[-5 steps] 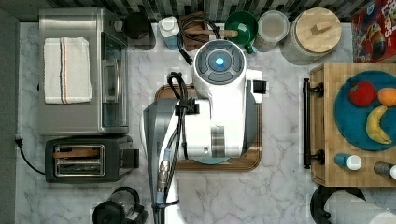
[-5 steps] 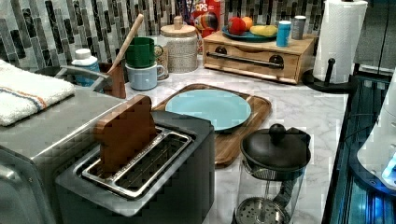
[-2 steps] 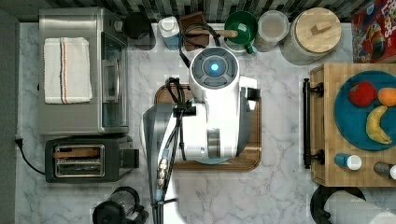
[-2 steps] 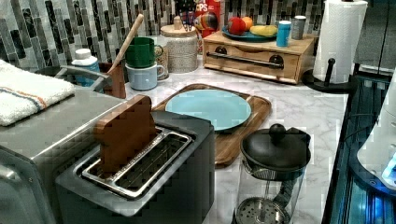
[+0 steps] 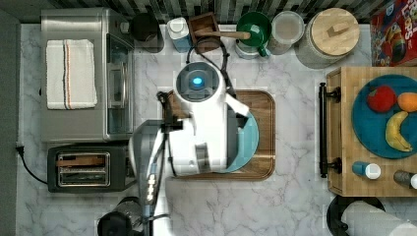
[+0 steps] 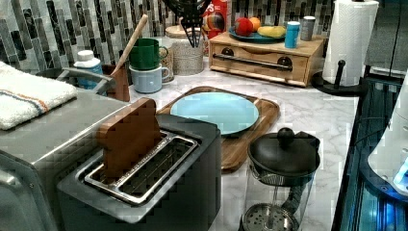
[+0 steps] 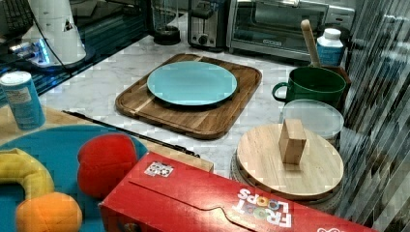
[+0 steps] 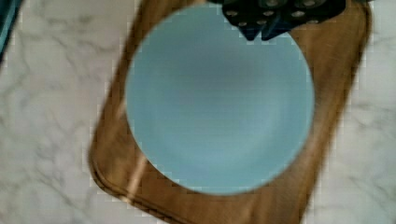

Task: Pick up the toast.

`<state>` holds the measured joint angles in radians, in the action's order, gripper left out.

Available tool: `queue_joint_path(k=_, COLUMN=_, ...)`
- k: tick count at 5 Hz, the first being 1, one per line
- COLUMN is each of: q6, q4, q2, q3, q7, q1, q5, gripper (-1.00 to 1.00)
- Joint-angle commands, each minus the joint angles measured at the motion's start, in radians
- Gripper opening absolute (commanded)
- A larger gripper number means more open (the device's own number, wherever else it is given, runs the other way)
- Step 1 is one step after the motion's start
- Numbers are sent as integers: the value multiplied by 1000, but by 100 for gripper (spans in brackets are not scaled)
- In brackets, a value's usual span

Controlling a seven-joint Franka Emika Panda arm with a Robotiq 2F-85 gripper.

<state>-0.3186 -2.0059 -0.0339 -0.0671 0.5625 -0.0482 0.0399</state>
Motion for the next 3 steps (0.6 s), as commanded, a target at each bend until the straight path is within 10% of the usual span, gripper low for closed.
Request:
queue_joint_path(k=1, q6=-25, q4=73, q2=69, q3=-171, q7=356, q1=-126, q5=-20, gripper=-100)
queue_joint_path(k=2, q6=-37, q4=67, q2=79, q3=-224, q7=479, q1=-135, q5=-26, gripper=-87)
queue_joint_path(k=3, q6=-10, q4=97, q2=77, q3=-278, q7=577, q1=-126, q5=-46, gripper=100)
